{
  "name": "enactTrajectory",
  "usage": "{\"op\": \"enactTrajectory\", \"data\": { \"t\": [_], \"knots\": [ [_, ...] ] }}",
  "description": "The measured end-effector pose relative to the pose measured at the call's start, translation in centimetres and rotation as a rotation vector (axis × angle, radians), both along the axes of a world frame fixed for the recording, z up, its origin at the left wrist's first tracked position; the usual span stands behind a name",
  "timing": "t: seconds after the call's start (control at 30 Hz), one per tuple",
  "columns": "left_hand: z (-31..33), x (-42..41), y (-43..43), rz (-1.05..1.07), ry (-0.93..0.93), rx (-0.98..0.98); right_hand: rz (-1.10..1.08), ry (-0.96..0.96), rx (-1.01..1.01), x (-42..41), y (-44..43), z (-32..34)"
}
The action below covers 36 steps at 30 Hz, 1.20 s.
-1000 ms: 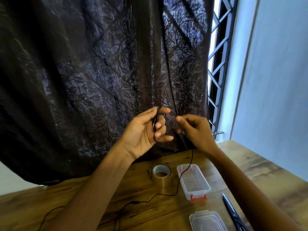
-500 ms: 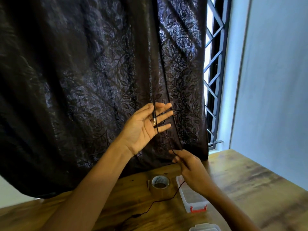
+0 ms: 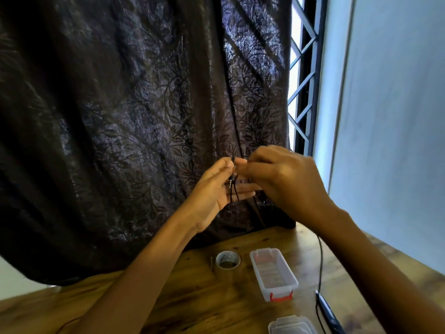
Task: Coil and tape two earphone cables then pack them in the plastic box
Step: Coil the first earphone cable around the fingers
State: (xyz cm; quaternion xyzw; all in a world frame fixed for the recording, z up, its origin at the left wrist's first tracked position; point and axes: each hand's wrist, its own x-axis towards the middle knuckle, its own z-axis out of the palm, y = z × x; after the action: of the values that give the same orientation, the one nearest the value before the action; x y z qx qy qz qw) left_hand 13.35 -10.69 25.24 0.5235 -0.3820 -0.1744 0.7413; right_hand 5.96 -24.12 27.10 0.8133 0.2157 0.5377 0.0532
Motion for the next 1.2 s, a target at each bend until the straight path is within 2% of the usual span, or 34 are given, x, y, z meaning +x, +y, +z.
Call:
{"op": "enactTrajectory", "data": {
  "t": [0.17, 0.33, 0.57, 0.77, 0.93, 1.03, 1.1, 1.2],
  "knots": [
    [0.2, -1.5, -0.2, -0.056, -0.046, 0.036, 0.074, 0.021, 0.121, 0.7, -0.7, 2.5],
    [0.4, -1.9, 0.0, -0.07, -0.015, 0.049, 0.122, 0.17, 0.273, 1.3, -2.1, 3.1],
    [0.7, -2.2, 0.4, -0.101, 0.062, 0.074, 0.293, 0.23, 0.658, 2.4, -3.5, 0.9],
    [1.1, -2.3, 0.5, -0.079, 0.081, -0.034, 0.204, 0.268, 0.854, 4.0, -4.8, -3.1],
    [1.0, -2.2, 0.0, -0.056, 0.063, -0.145, 0.188, 0.405, 0.871, 3.8, -3.9, -6.4],
    [1.0, -2.0, -0.1, -0.031, 0.079, -0.179, 0.206, 0.553, 0.915, 3.2, -2.8, -8.2],
    [0.9, -1.9, -0.1, -0.008, 0.077, -0.179, 0.181, 0.627, 0.827, 2.8, -2.0, -9.1],
    [0.6, -1.8, -0.2, 0.067, 0.035, -0.152, -0.011, 0.596, 0.529, 1.7, -1.0, -9.1]
  ]
}}
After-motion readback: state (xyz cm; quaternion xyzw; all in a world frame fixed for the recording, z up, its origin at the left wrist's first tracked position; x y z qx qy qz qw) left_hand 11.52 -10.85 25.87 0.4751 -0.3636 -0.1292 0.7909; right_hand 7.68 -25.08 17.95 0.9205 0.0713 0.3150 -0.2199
